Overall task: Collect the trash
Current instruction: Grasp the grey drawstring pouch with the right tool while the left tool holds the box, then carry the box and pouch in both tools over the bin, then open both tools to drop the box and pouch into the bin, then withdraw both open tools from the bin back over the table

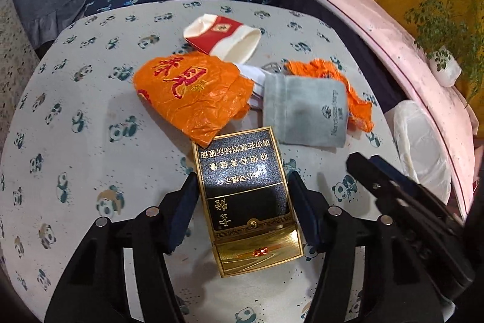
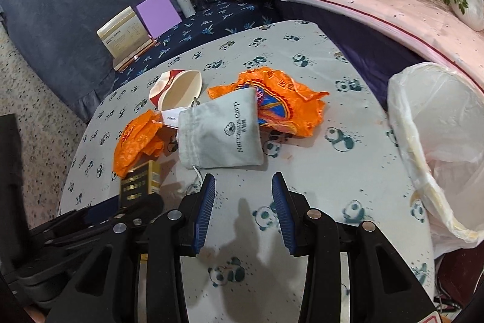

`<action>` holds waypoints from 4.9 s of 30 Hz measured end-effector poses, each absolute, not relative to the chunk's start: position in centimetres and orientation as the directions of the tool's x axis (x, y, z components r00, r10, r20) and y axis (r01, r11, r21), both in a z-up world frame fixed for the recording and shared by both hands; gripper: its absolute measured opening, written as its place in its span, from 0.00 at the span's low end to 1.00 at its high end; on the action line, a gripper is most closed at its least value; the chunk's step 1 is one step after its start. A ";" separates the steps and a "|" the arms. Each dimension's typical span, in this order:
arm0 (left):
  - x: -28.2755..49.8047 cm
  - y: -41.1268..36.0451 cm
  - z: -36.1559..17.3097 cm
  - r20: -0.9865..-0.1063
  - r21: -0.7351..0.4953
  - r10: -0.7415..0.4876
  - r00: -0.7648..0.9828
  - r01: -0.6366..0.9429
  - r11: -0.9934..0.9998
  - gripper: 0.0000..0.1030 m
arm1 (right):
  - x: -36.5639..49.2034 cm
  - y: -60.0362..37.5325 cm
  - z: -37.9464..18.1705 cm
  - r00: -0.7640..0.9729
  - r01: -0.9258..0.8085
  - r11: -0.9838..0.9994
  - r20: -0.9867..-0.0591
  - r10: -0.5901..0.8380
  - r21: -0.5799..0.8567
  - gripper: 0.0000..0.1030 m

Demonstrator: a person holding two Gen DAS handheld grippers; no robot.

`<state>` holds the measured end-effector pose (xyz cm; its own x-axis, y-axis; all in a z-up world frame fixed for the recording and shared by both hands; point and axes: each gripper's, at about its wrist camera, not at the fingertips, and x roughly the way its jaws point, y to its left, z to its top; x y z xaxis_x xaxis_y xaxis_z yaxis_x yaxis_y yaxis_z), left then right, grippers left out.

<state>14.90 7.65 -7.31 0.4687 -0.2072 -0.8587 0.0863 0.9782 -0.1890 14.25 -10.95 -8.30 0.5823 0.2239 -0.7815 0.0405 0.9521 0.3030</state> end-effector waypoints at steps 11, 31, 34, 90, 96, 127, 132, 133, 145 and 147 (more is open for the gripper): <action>16.1 10.1 -7.3 -0.854 -0.208 -0.208 0.478 0.054 0.977 0.56 | 18.0 -10.9 -10.1 0.567 0.048 0.947 -0.789 0.235 0.317 0.37; 14.9 8.3 -5.0 -0.821 -0.236 -0.254 0.511 0.101 0.967 0.56 | 15.1 -11.8 -4.4 0.666 -0.010 0.937 -0.696 0.267 0.350 0.03; 14.4 7.1 -4.0 -0.807 -0.238 -0.272 0.524 0.133 0.962 0.56 | 14.2 -13.2 -2.7 0.703 0.007 0.936 -0.667 0.245 0.351 0.03; 13.3 -8.1 -1.5 -0.785 -0.200 -0.391 0.480 0.401 0.894 0.56 | 8.6 -27.6 -1.4 0.785 0.242 0.914 -0.619 0.012 0.324 0.06; 13.2 -12.0 -1.3 -0.785 -0.205 -0.434 0.442 0.475 0.856 0.56 | 7.3 -31.6 -1.9 0.782 0.321 0.881 -0.622 -0.039 0.348 0.06; 13.8 -19.9 -2.2 -0.778 -0.215 -0.502 0.379 0.589 0.779 0.67 | 4.8 -36.9 -2.8 0.767 0.430 0.817 -0.632 -0.106 0.384 0.29; 14.3 -17.1 -2.1 -0.775 -0.213 -0.477 0.415 0.539 0.815 0.69 | 5.2 -35.2 -2.6 0.767 0.406 0.833 -0.635 -0.087 0.376 0.34; 14.4 -16.5 -2.1 -0.774 -0.217 -0.473 0.421 0.526 0.823 0.69 | 5.3 -34.7 -2.5 0.767 0.400 0.837 -0.636 -0.082 0.374 0.34; 16.1 -6.6 -2.1 -0.774 -0.207 -0.363 0.519 0.336 0.919 0.77 | 7.4 -28.2 -2.0 0.764 0.302 0.885 -0.645 -0.002 0.355 0.38; 16.3 -4.6 -2.2 -0.772 -0.196 -0.337 0.539 0.303 0.933 0.78 | 7.9 -26.8 -2.0 0.760 0.280 0.893 -0.649 0.017 0.351 0.38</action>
